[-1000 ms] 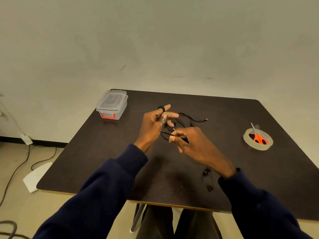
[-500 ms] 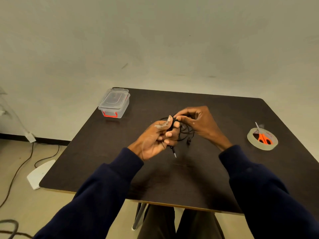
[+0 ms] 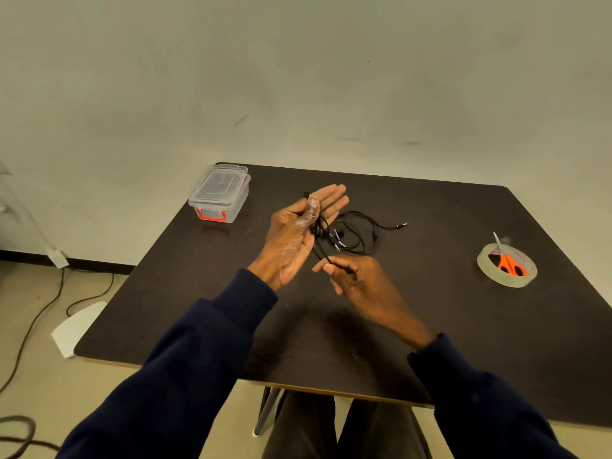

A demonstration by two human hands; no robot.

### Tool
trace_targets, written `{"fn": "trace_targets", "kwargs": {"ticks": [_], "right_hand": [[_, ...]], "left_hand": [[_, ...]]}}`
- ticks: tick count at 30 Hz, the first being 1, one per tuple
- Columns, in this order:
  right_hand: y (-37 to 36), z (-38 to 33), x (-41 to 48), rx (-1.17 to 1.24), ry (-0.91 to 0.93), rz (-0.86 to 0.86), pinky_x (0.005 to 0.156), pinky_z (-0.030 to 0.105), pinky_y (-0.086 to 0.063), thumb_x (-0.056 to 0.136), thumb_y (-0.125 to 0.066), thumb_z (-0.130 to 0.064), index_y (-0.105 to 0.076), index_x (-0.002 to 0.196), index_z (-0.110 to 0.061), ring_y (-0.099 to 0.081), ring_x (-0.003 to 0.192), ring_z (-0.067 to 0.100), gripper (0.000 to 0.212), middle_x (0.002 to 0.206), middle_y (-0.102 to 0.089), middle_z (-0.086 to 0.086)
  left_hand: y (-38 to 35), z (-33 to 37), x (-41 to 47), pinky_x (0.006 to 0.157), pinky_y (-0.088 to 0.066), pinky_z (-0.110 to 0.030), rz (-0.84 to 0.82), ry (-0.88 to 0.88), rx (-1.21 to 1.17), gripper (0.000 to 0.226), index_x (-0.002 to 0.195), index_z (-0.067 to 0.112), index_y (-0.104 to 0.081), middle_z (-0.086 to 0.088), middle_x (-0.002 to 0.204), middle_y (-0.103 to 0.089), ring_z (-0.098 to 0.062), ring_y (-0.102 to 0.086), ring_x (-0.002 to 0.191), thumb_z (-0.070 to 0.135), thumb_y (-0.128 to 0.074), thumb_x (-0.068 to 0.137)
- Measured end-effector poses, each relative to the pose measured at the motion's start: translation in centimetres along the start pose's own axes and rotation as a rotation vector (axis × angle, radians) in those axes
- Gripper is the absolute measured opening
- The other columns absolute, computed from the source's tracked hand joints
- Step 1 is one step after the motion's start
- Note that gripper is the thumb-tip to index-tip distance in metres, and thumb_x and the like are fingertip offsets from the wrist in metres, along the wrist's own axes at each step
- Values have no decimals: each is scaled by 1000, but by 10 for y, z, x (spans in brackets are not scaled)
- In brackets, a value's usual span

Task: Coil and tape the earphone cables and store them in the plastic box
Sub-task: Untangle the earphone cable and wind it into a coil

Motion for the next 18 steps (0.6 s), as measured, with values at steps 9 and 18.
{"fn": "trace_targets", "kwargs": {"ticks": [9, 18], "right_hand": [[36, -16, 2, -515, 151, 12, 69, 46, -55, 100, -48, -46, -75, 101, -25, -63, 88, 13, 34, 95, -70, -6], [69, -33, 31, -408, 305, 35, 71, 31, -55, 89, -77, -13, -79, 96, -15, -63, 79, 8, 7, 92, -68, -4]], "left_hand": [[5, -29, -17, 81, -57, -30, 82, 0, 679, 36, 116, -3, -71, -16, 99, -77, -20, -74, 85, 14, -39, 111], [-13, -23, -33, 54, -38, -24, -32, 382, 196, 60, 105, 4, -65, -4, 70, -60, -11, -34, 56, 47, -23, 111]]}}
Point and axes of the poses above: each hand's wrist, its own x-axis towards the middle knuckle, its own y-axis out of the back of the hand, z = x × y, the point moved 1 cm from there along x, towards the middle knuckle
